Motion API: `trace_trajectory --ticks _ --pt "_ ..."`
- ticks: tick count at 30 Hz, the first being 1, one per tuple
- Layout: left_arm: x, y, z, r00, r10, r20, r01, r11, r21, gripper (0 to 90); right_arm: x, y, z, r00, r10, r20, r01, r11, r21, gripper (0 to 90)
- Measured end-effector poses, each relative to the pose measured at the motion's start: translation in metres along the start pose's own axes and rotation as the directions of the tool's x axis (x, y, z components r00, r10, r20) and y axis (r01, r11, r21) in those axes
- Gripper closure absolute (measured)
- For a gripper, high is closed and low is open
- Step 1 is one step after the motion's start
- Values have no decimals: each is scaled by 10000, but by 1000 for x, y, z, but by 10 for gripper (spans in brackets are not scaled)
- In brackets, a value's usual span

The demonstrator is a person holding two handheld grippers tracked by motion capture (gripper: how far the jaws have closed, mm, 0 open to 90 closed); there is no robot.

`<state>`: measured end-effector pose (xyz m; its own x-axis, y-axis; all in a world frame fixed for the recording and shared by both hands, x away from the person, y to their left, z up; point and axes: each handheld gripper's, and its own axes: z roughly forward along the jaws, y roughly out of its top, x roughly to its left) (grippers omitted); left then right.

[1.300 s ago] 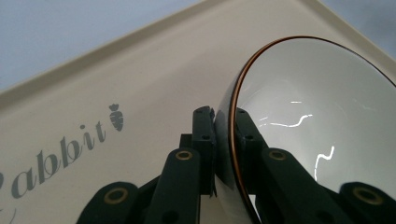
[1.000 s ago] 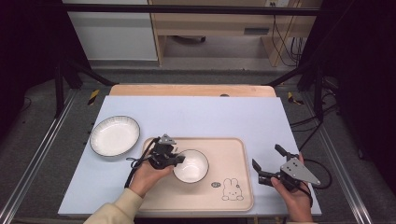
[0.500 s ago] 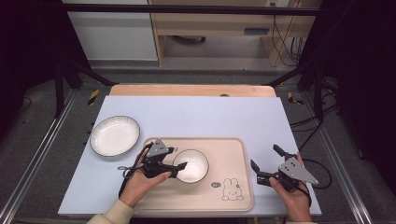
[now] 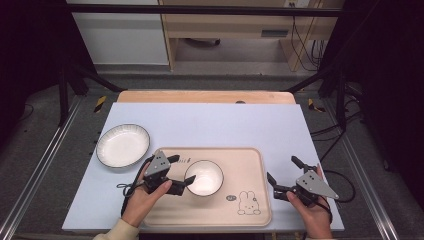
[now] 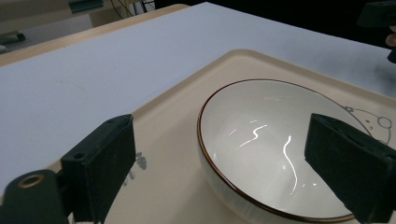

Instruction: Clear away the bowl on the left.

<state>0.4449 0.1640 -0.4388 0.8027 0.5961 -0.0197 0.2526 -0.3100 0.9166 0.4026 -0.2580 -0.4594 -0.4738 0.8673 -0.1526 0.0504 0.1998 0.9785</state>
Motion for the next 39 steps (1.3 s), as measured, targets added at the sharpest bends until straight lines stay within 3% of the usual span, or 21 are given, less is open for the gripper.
trace_trajectory --ticks 5,16,27,39 --pt "0 3 -4 9998 -38 -177 34 9998 -218 14 -1 0 -1 10000 20 31 -19 10000 -43 43" --pt "3 8 -18 9998 -184 -16 183 9978 -637 30 -2 1 -3 10000 32 42 -32 9999 -151 42" --pt "21 5 -43 9993 -302 -217 280 9949 -972 30 -2 2 -3 10000 32 32 -32 9999 -154 42" --pt "38 -3 -68 9984 -282 -485 234 9950 -974 31 -2 2 -3 10000 75 23 -75 9998 -165 42"
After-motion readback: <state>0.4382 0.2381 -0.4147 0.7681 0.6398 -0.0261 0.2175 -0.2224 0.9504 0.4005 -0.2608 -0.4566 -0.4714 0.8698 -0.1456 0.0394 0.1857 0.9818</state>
